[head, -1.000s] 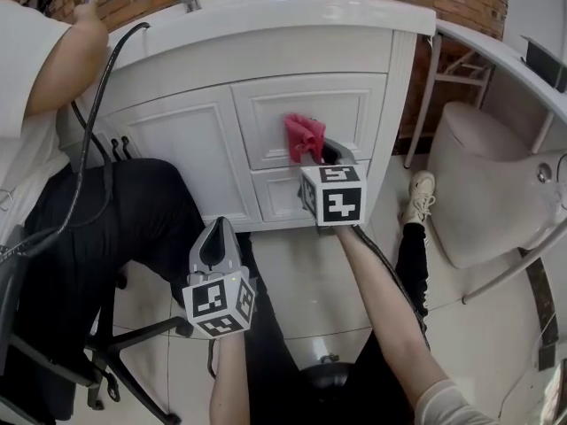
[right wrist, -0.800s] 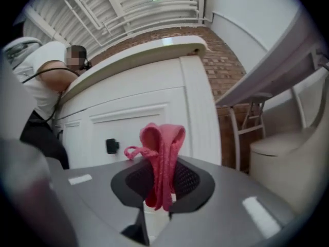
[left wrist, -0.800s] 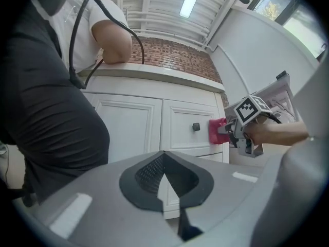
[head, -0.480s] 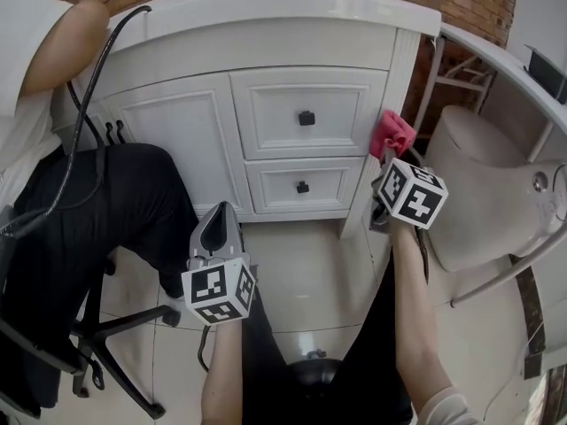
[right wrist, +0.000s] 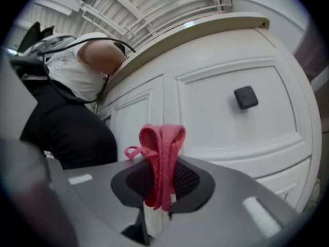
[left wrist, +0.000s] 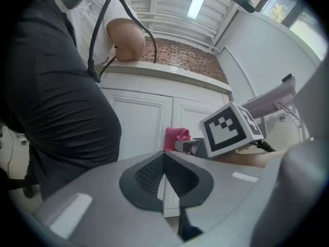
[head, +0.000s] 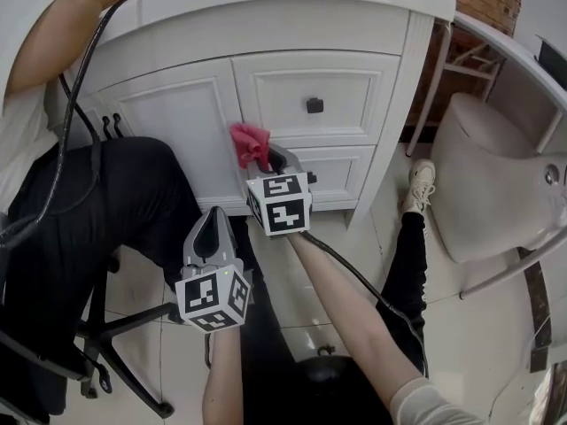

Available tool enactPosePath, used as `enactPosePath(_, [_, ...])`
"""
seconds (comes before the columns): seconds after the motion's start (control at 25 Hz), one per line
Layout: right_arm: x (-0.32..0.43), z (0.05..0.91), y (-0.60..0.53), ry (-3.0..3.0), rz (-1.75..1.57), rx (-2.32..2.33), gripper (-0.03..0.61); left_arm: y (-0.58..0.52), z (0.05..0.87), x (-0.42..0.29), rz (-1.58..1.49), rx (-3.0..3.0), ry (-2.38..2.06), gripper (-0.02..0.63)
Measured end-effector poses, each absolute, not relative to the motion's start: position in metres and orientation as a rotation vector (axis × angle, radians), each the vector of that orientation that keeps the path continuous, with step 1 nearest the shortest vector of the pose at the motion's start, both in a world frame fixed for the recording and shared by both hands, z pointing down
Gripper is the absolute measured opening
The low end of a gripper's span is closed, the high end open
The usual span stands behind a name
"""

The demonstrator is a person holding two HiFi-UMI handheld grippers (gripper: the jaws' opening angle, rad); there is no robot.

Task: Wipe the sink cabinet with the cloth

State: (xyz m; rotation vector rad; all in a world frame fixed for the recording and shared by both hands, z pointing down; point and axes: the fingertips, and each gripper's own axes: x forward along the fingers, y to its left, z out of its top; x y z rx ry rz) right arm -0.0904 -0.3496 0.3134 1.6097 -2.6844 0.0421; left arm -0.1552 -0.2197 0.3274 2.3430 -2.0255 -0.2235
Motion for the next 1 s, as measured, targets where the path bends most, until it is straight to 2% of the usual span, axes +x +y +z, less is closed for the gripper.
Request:
enactPosePath(0.16, [-0.018,0.322,-0.360,-2.587,-0.011,1.716,0.061,-0.227,0.334,-0.140,-0.204,2.376,-1.996,0.014])
enactPosePath(0.44, [0.187,0.324,-0.355,-2.277,0.057,2.171,0.061,-0.239,0.343,-0.123,-0.240,2.378,-1.961,0.014])
enactPosePath(0.56, [0.233,0.325,-0.346,-2.183,0.101,2.285,0.061,-0.240,0.347,-0.125,-0.262,2.352,-1.969,0.014])
enactPosePath(0.68, [0.190,0.322,-0.333,-2.327,0.094,2.235,0.061,-0.238,0.356,-0.132,-0.271,2.309,-1.989,0.014])
enactPosePath(0.92, [-0.034,0.372,-0.330,-2.655,0.127,1.702,0.061,-0.218,0.371,-0.142,-0.188,2.345,-1.986,0.014])
enactPosePath(1.0, [-0.084,0.390,-0.334,-2.673,0.141,1.564,0.061,-0.211,0.373,-0.152,-0.175,2.338,-2.001,0.014])
